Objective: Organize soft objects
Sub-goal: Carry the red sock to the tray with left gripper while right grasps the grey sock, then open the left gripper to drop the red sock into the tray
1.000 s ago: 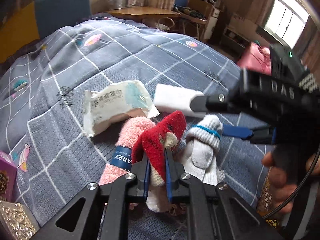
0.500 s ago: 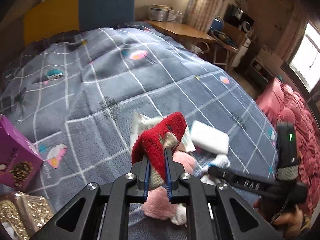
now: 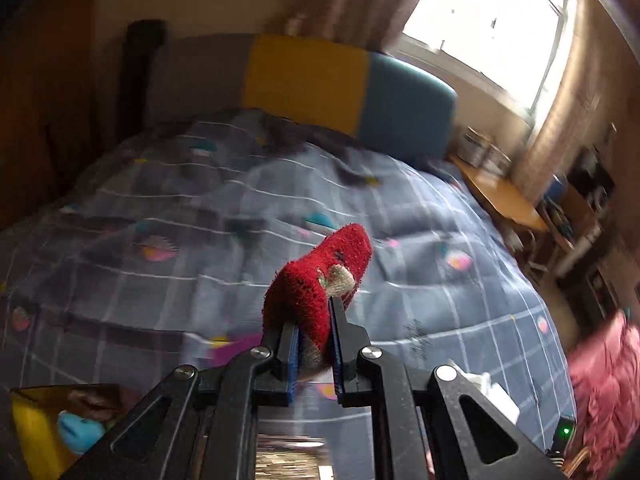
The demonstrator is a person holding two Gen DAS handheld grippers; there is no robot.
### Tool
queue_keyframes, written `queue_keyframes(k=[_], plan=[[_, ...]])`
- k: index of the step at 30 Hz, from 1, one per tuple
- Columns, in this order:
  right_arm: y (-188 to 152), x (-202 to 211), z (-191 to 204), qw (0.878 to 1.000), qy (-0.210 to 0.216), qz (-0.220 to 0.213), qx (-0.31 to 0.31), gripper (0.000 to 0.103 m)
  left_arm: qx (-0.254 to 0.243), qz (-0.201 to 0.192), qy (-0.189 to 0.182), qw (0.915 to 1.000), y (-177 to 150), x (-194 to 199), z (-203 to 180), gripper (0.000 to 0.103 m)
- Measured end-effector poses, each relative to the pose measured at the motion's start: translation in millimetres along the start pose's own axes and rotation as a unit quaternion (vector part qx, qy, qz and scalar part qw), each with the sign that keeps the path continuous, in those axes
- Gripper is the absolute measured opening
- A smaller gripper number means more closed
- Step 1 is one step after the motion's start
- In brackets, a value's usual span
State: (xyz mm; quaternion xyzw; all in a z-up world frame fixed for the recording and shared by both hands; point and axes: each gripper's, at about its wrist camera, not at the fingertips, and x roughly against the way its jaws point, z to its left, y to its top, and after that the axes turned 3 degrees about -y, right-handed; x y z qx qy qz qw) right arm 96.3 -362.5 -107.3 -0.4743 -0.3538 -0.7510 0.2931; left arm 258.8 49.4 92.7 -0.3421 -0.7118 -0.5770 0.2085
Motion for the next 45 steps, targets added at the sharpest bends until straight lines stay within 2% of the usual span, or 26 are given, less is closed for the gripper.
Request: queue_keyframes(k=[5,8,13,17,23,28,30,34,39,45], plan=[[-0.9,-4.6,2.9,1.0,-0.013,0.008,0.01,0.05,0.057,-0.018,0.059,0.9965,-29.1,27.5,90.7,0.012],[-1.5,-4.4,4.3,1.0,-0.017,0.006,0.016,0.05,0.095,-0.017,0.076,0.9925,-59.9,42.2,137.0,0.012],[-3.4,-7.8,14.5,0.998,-0.039,-0.001,0.047,0.05,0.137,-0.028,0.092,0.9859,-113.1,70.6,186.8,0.012],[-5.6,-10.1,21.9,0.995,-0.061,-0.002,0.073,0.05,0.183,-0.036,0.102,0.9772,-153.0,88.1,222.4,0.012],[-7.0,-11.1,26.2,0.994,-0.073,-0.007,0.085,0.05,0.233,-0.021,0.129,0.9637,-206.2,94.4,262.1,0.012],[-9.1,-11.9,30.7,0.991,-0.085,-0.014,0.1,0.049,0.244,0.0,0.15,0.958,-237.1,94.7,277.6,0.015],[-10.3,-13.0,34.1,0.99,-0.091,-0.018,0.109,0.049,0.252,0.005,0.165,0.9537,-243.1,92.9,286.9,0.019],[-10.5,-14.7,36.7,0.988,-0.099,-0.021,0.118,0.048,0.245,0.032,0.181,0.9519,-249.4,90.5,294.7,0.027],[-10.3,-15.2,37.7,0.987,-0.104,-0.025,0.122,0.047,0.208,0.01,0.201,0.9571,-253.3,105.0,273.9,0.033],[-12.7,-13.7,39.8,0.985,-0.111,-0.029,0.13,0.046,0.14,-0.017,0.183,0.973,-253.8,118.7,234.0,0.034]])
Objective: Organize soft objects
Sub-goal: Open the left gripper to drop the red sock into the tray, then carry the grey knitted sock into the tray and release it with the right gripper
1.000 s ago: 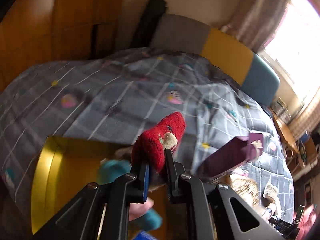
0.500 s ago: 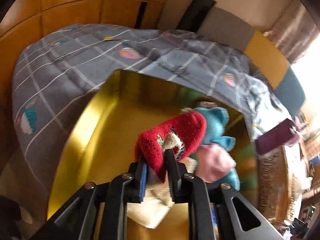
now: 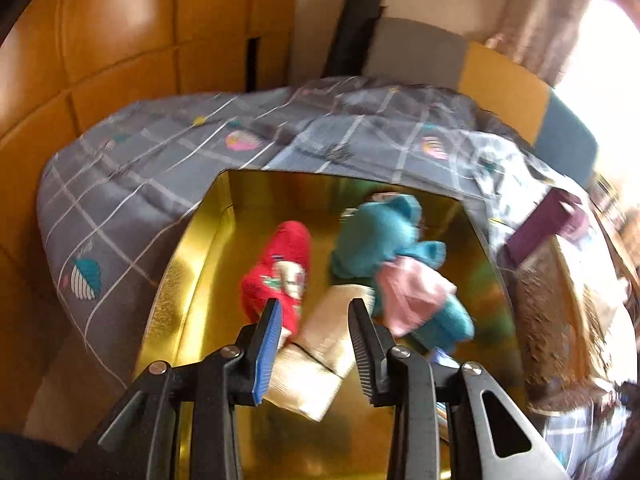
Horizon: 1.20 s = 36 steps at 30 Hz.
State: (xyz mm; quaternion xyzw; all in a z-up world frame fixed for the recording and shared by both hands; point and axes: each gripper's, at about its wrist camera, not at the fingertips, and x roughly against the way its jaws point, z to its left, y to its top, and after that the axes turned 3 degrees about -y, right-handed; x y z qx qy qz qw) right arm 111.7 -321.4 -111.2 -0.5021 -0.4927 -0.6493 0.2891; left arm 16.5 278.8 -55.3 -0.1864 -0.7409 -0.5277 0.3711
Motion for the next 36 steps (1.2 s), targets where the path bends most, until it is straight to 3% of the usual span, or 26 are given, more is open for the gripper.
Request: queue_keyframes(k=[8,12,22,36], plan=[[-0.2,11.2,1.3,1.0,-0.007,-0.025,-0.003,0.044,-0.056,-0.009,-0.047,0.9973,-9.9,22.5,-40.1,0.034],[-0.5,28.3,-1.1,0.998,0.003,-0.063,-0.009,0.044,-0.08,-0.017,-0.056,0.9951,-15.0,29.7,-54.9,0.034],[19.9,48.0,9.9,0.996,0.013,-0.088,-0.002,0.043,-0.102,-0.022,-0.076,0.9916,-18.7,36.4,-67.9,0.034],[82.0,92.7,117.5,0.984,0.046,-0.137,0.103,0.043,-0.119,-0.003,-0.099,0.9879,-28.5,31.0,-80.0,0.034]])
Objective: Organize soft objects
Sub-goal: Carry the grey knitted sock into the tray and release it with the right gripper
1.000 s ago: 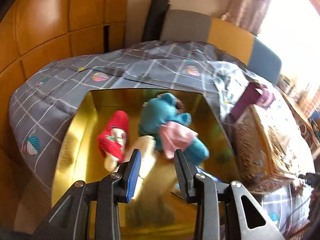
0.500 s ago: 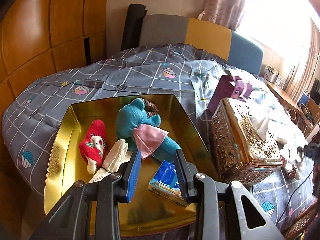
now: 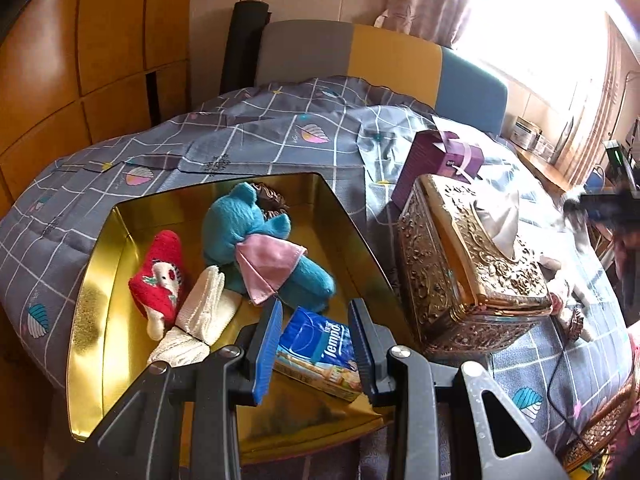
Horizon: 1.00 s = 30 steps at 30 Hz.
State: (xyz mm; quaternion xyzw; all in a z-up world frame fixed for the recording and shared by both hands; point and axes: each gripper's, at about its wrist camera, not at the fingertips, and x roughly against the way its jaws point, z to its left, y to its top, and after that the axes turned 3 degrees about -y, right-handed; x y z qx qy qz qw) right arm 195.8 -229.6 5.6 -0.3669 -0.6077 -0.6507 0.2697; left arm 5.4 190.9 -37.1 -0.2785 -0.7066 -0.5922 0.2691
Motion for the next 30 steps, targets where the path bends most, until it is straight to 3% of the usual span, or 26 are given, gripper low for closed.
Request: queue_keyframes(k=[9,14,21,30], plan=[[62.5,21.8,89.3,0.993,0.107,-0.04,0.016,0.043,0.007,0.001,-0.001,1.0,0.8,-1.0,2.9,0.034],[69.3,42.4,154.2,0.981,0.173,-0.054,0.065,0.043,0.02,0.0,0.013,0.9997,1.2,-0.1,16.2,0.034],[20.7,74.1,234.3,0.943,0.284,-0.029,0.171,0.043,0.043,-0.008,0.038,0.9983,1.6,4.3,38.4,0.034],[-82.3,90.8,298.8,0.89,0.342,0.043,0.298,0.044,0.065,-0.024,0.067,0.9953,4.1,15.4,56.0,0.034]])
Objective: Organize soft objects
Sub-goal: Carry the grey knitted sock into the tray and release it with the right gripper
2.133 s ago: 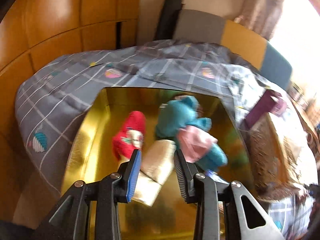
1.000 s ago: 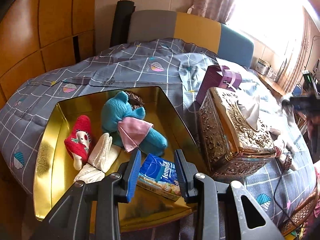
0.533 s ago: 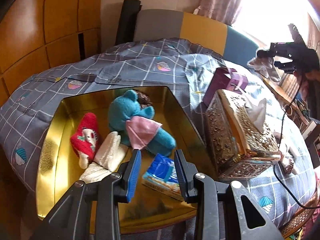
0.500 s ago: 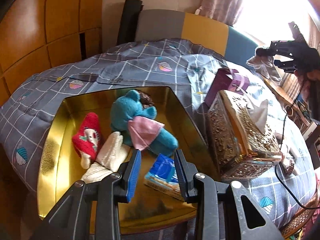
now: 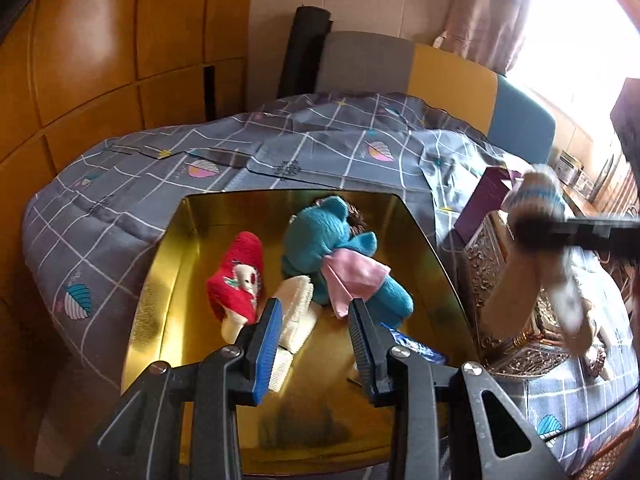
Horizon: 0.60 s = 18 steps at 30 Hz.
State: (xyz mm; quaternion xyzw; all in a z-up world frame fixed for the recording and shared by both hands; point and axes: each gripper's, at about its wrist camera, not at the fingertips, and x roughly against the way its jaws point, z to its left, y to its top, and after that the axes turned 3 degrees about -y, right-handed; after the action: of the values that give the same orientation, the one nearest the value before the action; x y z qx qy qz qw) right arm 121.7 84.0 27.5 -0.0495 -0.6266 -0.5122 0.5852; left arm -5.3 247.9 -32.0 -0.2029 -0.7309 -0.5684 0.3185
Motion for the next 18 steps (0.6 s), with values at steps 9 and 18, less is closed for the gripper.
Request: queue_keyframes(k=[9,18], plan=[[-26.3,-55.4,41.1,0.999,0.014,0.044,0.016,0.044,0.008,-0.007,0.008,0.9999,0.9,6.2,6.4,0.034],[-41.8,-79.0,60.3,0.997,0.018,0.063,0.028,0.048,0.02,-0.008,0.008,0.9997,-1.0,7.1,13.6,0.034]])
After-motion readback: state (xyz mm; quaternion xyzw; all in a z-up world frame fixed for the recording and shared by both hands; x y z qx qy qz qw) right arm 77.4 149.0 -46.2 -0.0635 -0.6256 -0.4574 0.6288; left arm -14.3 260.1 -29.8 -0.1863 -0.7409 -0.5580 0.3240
